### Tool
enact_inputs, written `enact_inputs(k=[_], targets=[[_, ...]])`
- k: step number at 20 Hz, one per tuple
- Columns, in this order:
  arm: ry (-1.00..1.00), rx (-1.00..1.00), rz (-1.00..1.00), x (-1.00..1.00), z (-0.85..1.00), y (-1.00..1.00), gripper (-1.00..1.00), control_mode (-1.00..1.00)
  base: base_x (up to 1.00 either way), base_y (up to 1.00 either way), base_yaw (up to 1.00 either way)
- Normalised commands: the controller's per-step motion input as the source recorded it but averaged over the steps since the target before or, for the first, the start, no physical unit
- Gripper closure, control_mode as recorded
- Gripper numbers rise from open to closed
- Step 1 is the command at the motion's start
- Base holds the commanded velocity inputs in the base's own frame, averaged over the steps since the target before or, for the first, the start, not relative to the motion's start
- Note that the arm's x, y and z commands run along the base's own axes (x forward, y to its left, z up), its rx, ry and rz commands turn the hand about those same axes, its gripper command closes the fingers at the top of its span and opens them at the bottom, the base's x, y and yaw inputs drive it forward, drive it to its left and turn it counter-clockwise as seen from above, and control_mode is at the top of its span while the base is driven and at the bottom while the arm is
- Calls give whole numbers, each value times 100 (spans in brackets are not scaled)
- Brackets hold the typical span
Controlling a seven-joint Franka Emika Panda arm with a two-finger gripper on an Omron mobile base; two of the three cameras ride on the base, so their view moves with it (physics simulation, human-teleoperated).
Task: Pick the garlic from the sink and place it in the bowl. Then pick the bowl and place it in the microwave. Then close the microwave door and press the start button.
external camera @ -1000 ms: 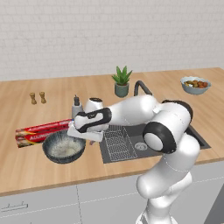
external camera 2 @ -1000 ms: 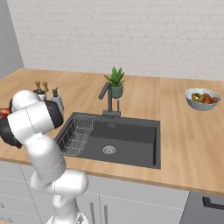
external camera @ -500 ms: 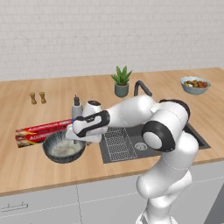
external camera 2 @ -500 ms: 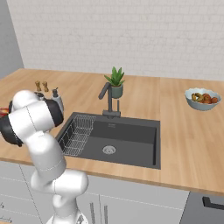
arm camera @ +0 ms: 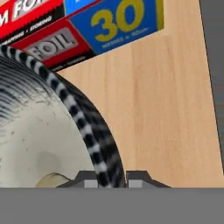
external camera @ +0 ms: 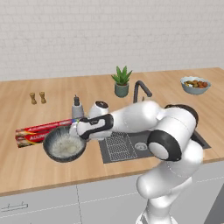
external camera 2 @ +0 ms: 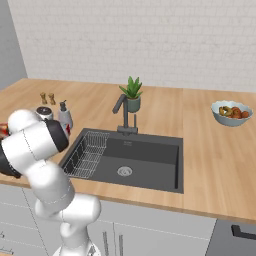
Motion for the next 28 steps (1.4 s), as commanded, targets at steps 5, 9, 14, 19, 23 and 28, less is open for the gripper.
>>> enact_inputs(k=[5, 9, 14, 19, 23, 28], targets=[[-19, 3, -2, -5, 73, -49, 100, -100, 0, 0, 0], [-7, 1, -4, -18, 76, -46, 100, -100, 0, 0, 0], [3, 0, -9, -25, 89, -40, 100, -100, 0, 0, 0], [17, 3, -10, -23, 97, -45, 100, -100, 0, 0, 0], [16, 0, -11, -19, 73, -51, 100, -100, 0, 0, 0], [15, 2, -11, -23, 57, -54, 100, -100, 0, 0, 0]])
